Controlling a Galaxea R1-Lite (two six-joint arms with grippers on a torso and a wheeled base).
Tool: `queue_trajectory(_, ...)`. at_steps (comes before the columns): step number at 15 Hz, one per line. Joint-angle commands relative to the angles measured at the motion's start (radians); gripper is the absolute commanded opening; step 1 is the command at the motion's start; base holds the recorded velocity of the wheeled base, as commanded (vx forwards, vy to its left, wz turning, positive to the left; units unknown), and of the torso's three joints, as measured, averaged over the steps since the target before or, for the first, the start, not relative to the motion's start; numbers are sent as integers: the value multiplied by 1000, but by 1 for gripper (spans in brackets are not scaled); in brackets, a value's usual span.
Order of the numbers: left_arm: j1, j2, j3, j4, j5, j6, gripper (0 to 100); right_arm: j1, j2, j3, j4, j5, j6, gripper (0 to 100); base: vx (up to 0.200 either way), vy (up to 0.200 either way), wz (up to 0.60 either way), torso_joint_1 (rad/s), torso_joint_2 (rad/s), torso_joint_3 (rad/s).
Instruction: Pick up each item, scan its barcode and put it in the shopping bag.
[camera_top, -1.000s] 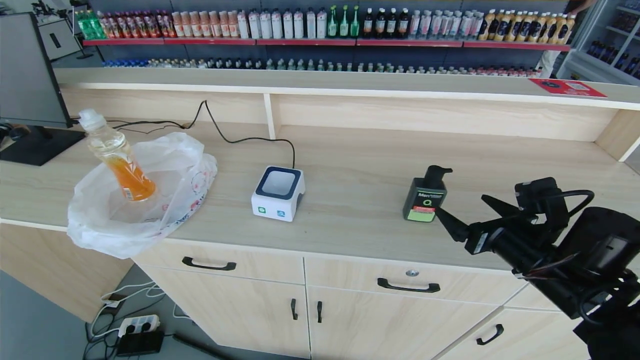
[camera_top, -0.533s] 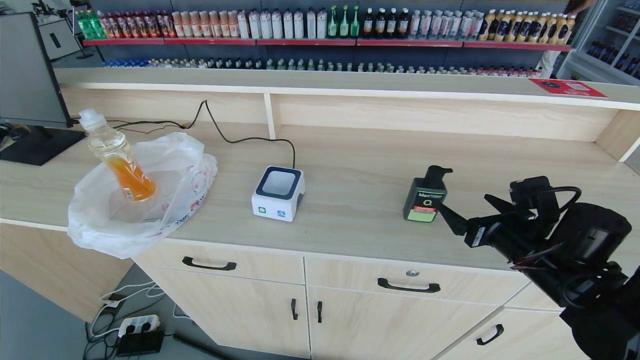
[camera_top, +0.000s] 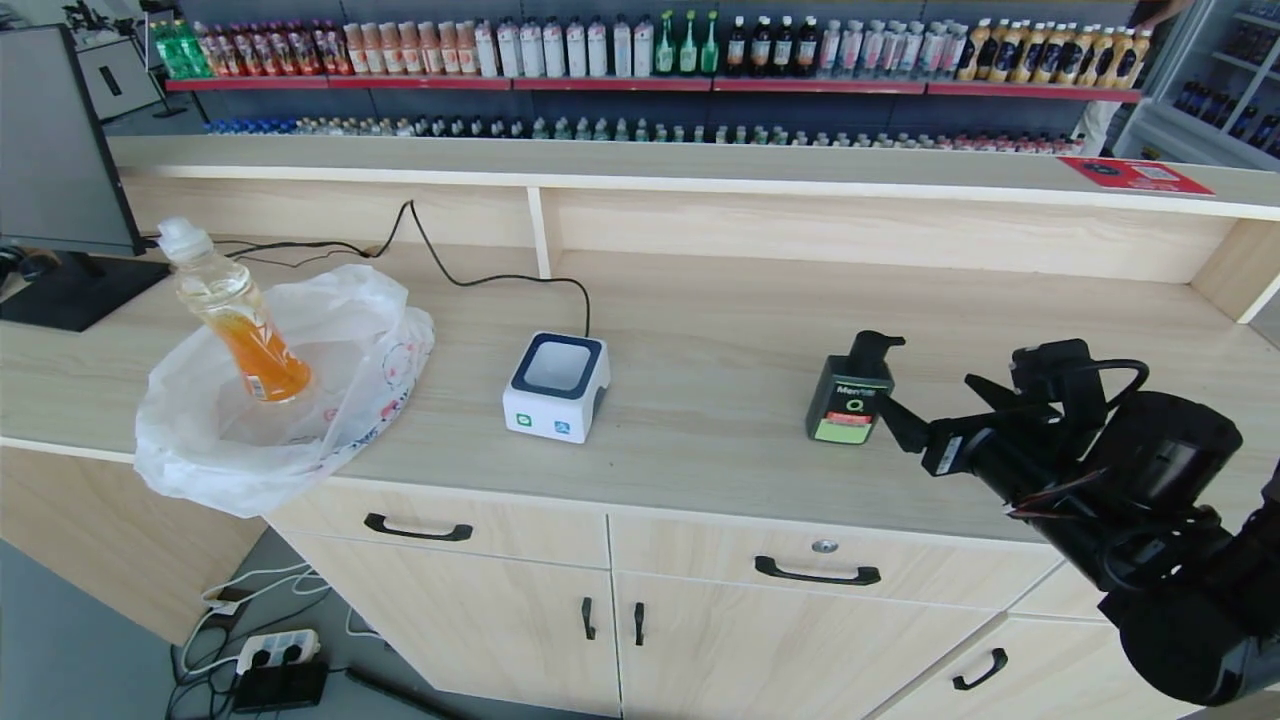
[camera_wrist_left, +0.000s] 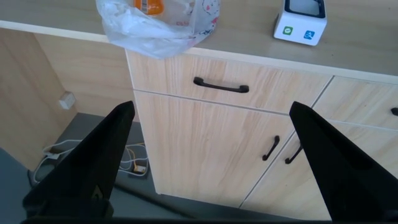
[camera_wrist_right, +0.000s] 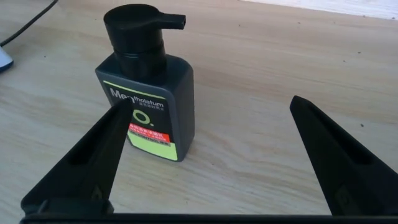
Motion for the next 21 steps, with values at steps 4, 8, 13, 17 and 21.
queue_trajectory(4,0,0,0,-2,0,1,100,-17,27,-30,-1,0,0,100,0,0,0,0,0,0)
queue_trajectory(8,2,0,0,-2,0,1,100,-31,39,-50,-1,0,0,100,0,0,0,0,0,0)
queue_trajectory(13,0,0,0,-2,0,1,100,-64,56,-74,-1,0,0,100,0,0,0,0,0,0)
queue_trajectory(17,0,0,0,-2,-1,1,100,-83,69,-85,-1,0,0,100,0,0,0,0,0,0)
queue_trajectory(21,0,0,0,-2,0,1,100,-80,82,-119,-1,0,1,100,0,0,0,0,0,0)
